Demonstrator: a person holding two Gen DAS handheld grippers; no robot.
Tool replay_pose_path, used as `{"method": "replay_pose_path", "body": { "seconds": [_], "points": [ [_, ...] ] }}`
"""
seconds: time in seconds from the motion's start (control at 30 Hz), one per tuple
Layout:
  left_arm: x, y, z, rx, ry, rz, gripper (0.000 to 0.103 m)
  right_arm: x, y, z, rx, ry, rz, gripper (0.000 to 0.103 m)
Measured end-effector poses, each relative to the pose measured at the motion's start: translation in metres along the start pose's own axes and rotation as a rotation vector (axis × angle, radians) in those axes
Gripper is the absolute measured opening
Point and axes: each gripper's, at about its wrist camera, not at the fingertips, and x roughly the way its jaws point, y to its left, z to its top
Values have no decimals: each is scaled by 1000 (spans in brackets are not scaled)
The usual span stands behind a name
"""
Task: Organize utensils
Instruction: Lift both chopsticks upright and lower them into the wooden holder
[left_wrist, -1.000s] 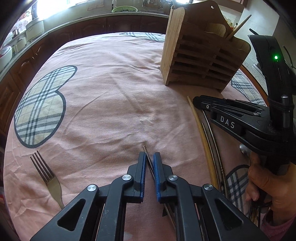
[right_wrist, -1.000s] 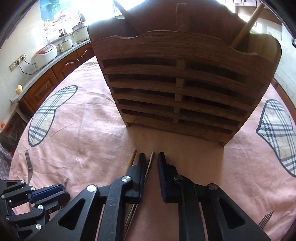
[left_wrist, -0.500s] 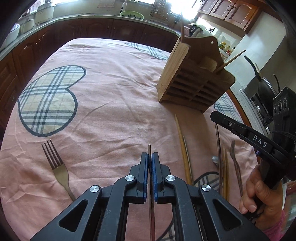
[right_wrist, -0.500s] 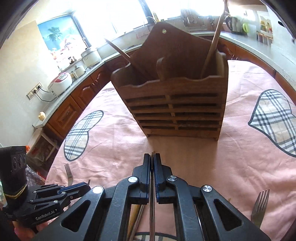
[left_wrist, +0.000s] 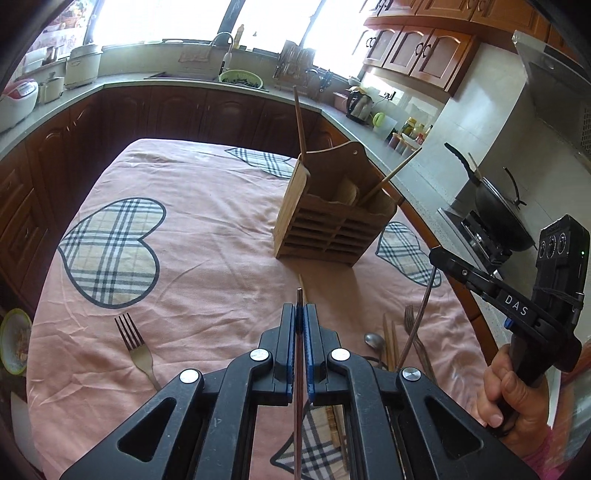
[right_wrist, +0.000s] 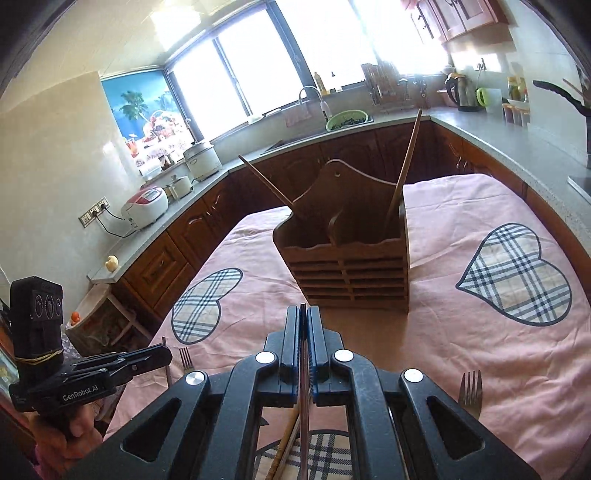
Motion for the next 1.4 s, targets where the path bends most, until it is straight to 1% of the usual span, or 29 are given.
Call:
{"method": "replay_pose_path", "body": {
  "seconds": [0.27,0.57,0.73,1.03,1.4],
  "points": [
    [-29,-5,-5,4,-48,-10,3,-31,5,5,-14,-71,-4,4],
    [-47,-5,-4,3,-101,-21,3,-50,5,8,-15,-118,-7,4],
    [-56,-3,-4,4,-149,-24,3,-59,5,9,-13,-147,-13,4],
    [-62,-1,5,-4,-207,-42,3,-72,-2,20,-2,-216,-30,4],
    [-59,2,25,-13,-273,-66,3,-78,-11,39,15,-278,-41,4]
  ]
}}
